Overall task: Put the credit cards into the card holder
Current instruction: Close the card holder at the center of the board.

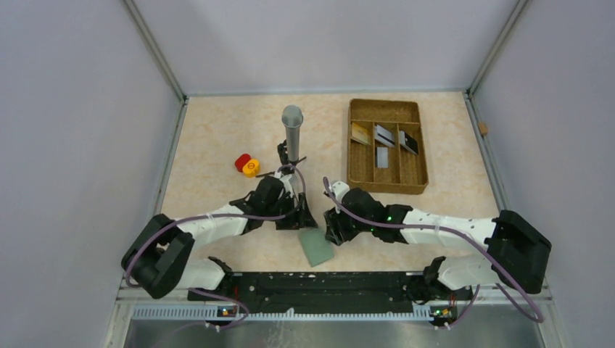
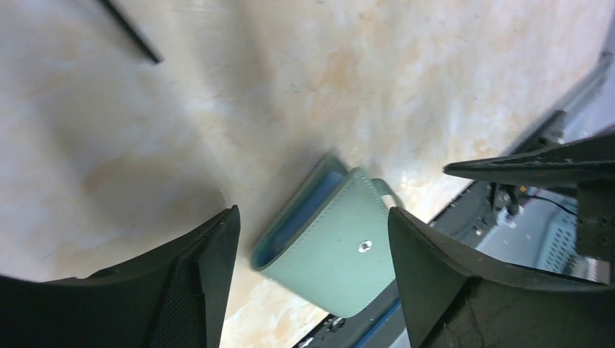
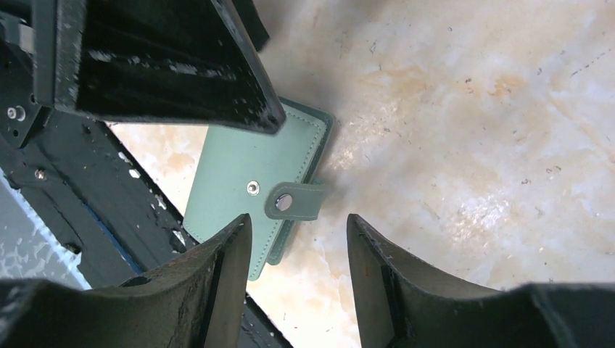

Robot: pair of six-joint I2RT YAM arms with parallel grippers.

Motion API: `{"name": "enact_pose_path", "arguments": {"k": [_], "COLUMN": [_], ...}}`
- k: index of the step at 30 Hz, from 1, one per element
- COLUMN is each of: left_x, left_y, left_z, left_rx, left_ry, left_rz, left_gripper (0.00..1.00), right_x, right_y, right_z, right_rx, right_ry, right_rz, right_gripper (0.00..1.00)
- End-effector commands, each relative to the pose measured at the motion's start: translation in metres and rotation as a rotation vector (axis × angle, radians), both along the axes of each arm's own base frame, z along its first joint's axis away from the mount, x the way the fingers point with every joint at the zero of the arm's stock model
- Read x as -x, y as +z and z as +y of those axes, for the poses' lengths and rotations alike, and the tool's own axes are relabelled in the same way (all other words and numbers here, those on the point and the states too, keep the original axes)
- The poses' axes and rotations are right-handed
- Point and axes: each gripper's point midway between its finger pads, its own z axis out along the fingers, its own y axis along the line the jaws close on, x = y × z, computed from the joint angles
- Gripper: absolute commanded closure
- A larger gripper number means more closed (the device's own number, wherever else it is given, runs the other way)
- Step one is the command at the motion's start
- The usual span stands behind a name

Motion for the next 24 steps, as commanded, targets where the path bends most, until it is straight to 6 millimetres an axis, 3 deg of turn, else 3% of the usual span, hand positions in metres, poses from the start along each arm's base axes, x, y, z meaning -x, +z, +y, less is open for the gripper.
{"name": "enact_pose_path", "arguments": {"k": [1,6,12,16,24], "left_x": [0.004,0.017,0.038,0.046,0.055], "left_y": [-0.025,-0.021,-0.015,-0.016,-0.029], "left_z": [0.053,0.065,0.049,0.041,0.033], "left_rx": [-0.26,-0.252,-0.125,-0.13,-0.191], "left_ry": [0.102,0.202,0.275,0.262,0.241], "left_rz": [-0.015,0.028,0.079,0.093,0.113], "left_gripper": [0.21,0.28,0.29,0.3,0.34], "right_x": [-0.008,-0.008,-0.011,-0.016,-0.008], "right_y": [0.015,0.012,0.009,0.002,-0.002], "right_z": [0.008,0.014,0.021,0.016,0.016], "right_rx": [-0.018,0.016,0.045,0.106,0.112], "right_ry": [-0.051,-0.07,-0.103,-0.139,-0.133], "right_rz": [-0.036,-0.038,-0.049,-0.047,-0.016], "right_gripper": [0.5,0.5,0.51,0.58,0.64]}}
